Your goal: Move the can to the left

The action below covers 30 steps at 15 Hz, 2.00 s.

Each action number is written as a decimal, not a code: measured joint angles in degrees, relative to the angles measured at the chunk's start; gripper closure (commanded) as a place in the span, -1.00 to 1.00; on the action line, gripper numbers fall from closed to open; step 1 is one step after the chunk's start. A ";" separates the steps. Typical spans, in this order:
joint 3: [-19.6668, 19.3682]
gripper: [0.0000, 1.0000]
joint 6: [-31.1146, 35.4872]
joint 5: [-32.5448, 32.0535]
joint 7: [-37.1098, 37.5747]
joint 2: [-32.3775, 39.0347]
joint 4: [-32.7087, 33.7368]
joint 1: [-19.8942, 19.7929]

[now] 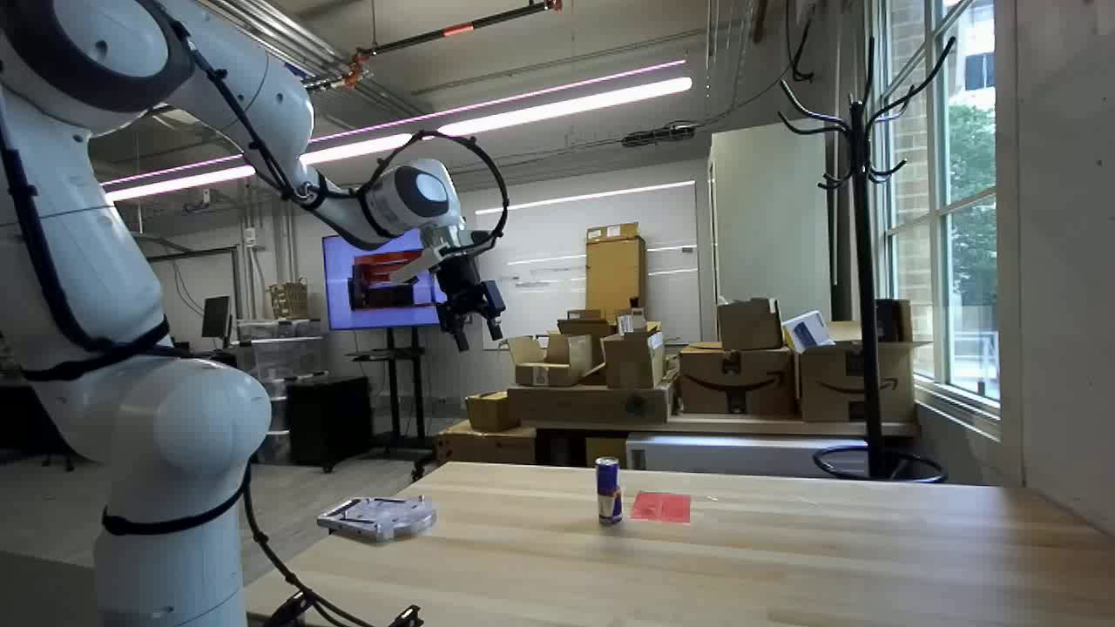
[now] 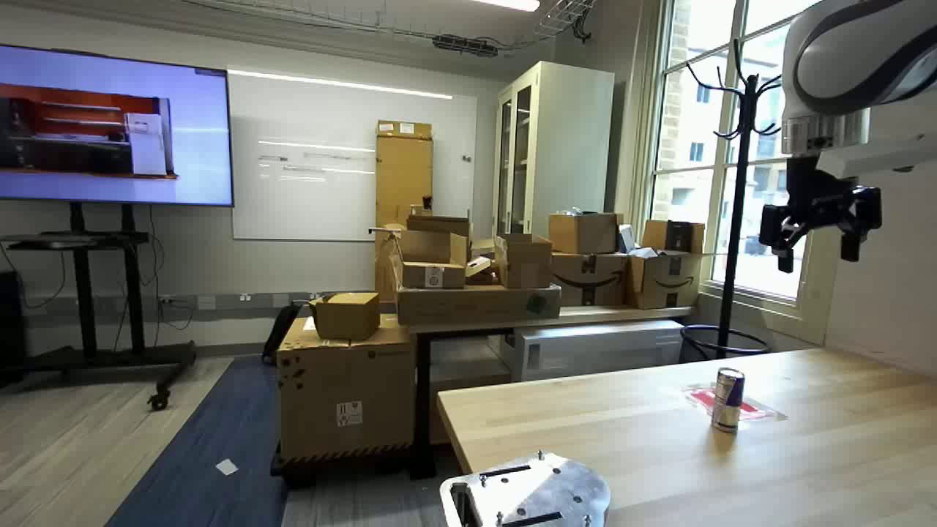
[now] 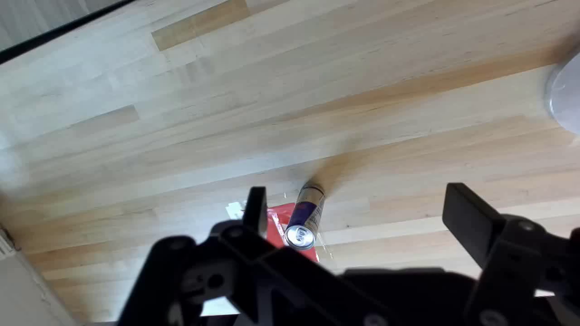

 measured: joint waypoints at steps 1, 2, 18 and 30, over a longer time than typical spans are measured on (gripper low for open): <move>-0.03 -1.00 0.00 0.00 0.00 0.00 -0.02 0.00; -0.03 -1.00 0.00 0.00 0.00 0.00 -0.02 0.00; -0.15 -1.00 0.20 0.01 0.00 0.63 -0.05 0.34; -6.77 -1.00 9.32 1.01 -4.79 22.00 10.82 0.40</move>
